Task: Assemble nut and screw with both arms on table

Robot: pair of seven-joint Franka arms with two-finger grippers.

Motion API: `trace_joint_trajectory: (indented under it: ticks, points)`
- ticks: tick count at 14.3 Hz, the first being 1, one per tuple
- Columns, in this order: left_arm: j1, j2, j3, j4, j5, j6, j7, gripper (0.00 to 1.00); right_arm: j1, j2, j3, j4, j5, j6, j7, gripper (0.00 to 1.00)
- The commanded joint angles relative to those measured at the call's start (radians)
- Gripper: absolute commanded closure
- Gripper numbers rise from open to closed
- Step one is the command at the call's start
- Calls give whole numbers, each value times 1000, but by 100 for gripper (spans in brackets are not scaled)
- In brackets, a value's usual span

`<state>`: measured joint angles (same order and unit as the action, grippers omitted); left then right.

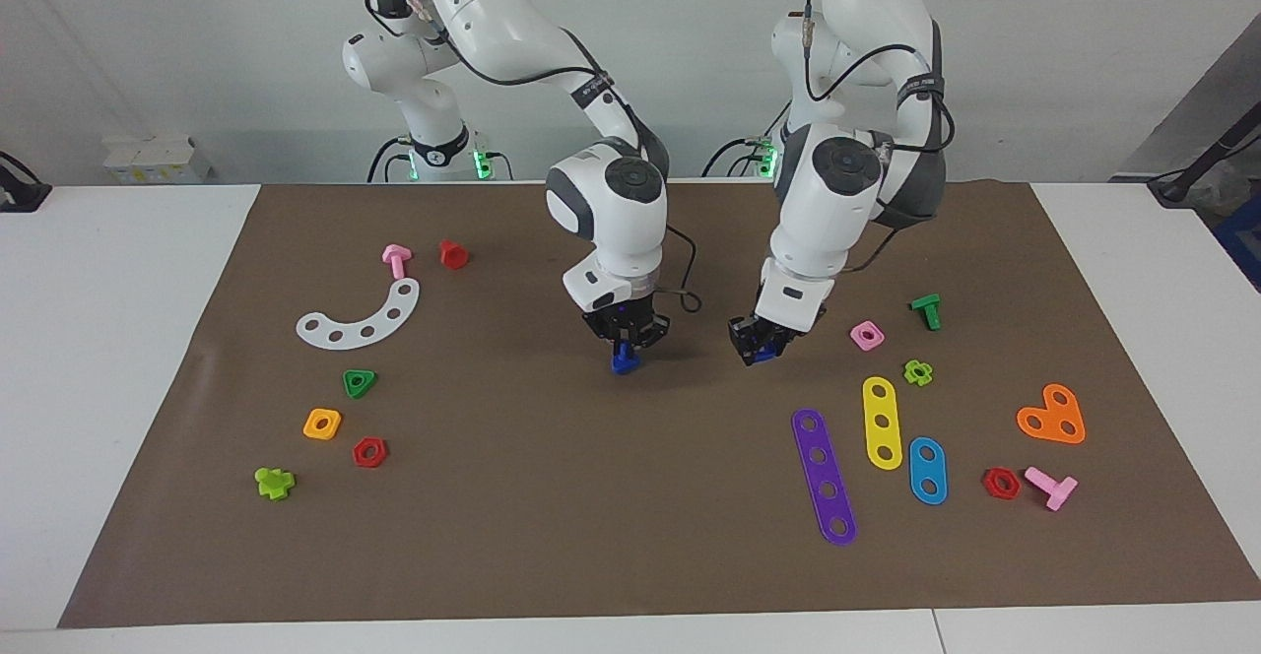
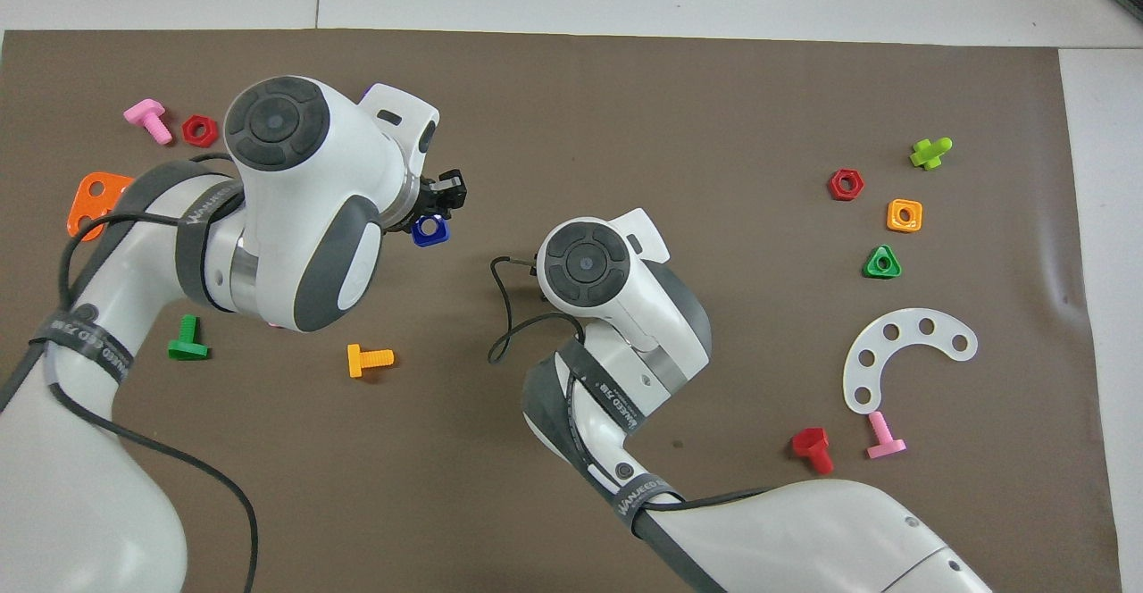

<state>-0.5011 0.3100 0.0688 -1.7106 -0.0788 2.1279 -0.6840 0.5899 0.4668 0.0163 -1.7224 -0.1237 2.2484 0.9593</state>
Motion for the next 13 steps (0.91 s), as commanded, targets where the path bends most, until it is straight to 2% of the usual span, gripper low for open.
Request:
trace_joint_trajectory:
  ticks: [1, 2, 3, 4, 7, 11, 13]
  points:
    - [-34, 3, 16, -14, -16, 47, -26, 100, -12, -16, 4, -5, -17, -10, 24, 24]
    - [-40, 6, 16, -17, -16, 67, -28, 100, -18, -39, 4, -6, -13, -16, 19, 20]
    - [-42, 9, 16, -21, -18, 90, -28, 100, -21, -63, 4, -6, -11, -26, 18, 6]
    - [-48, 15, 16, -21, -18, 113, -29, 100, -33, -88, 4, -6, -5, -38, 15, 2]
    - [-111, 44, 16, -12, -39, 171, -90, 100, -79, -174, 5, -26, 2, -88, -37, 2]
    - [-177, 95, 16, 3, -39, 216, -135, 100, -188, -278, 4, -42, 78, -228, -238, 2]
    - [-215, 116, 17, -1, -39, 246, -137, 100, -247, -350, 4, -83, 81, -245, -318, 2]
